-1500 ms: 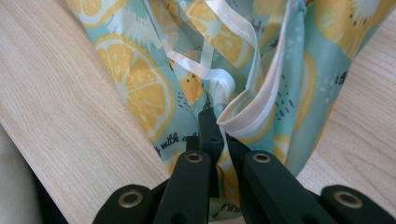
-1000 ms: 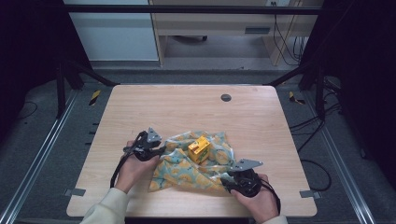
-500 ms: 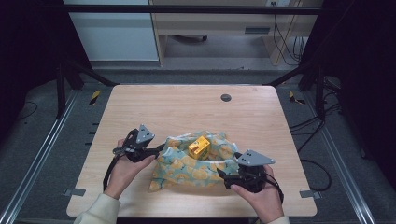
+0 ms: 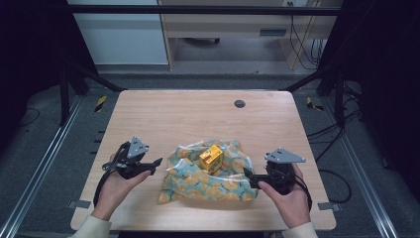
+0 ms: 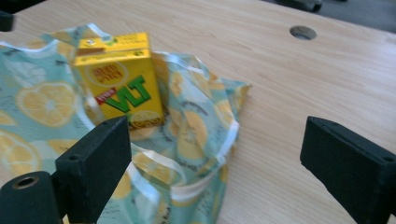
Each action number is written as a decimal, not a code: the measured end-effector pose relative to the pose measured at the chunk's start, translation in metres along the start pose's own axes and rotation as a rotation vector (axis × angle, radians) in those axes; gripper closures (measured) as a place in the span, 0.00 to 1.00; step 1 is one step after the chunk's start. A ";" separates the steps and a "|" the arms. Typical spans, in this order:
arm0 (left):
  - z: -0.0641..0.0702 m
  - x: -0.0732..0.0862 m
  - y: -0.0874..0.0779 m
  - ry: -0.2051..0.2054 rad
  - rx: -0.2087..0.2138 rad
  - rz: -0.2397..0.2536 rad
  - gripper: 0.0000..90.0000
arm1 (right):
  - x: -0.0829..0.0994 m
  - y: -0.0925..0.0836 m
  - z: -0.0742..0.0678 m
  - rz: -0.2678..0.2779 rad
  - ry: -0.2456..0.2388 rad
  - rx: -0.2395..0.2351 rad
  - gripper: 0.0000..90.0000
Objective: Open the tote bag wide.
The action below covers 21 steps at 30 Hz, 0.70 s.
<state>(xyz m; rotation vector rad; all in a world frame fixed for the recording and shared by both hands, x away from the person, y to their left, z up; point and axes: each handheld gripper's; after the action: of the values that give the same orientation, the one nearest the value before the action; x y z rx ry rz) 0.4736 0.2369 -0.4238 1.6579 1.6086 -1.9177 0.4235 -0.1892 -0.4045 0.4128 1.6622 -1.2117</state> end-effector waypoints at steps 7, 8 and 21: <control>-0.016 0.020 -0.007 -0.052 -0.028 -0.021 0.23 | 0.016 0.003 0.026 -0.042 0.067 0.051 0.09; -0.017 0.023 -0.008 -0.056 -0.031 -0.024 0.22 | 0.019 0.003 0.029 -0.051 0.079 0.058 0.09; -0.043 0.052 -0.004 -0.134 -0.065 -0.063 0.11 | 0.047 0.014 0.061 -0.110 0.151 0.100 0.08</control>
<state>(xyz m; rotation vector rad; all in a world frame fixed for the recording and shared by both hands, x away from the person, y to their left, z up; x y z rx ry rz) 0.4779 0.2973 -0.4537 1.4377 1.6704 -1.9390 0.4444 -0.2475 -0.4518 0.4907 1.7762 -1.3781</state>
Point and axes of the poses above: each handheld gripper's, and its own axes: y roughly forward along the jaws, x roughly out of its underside, z roughly to its right, and after that the axes turned 2 degrees about z, right-handed
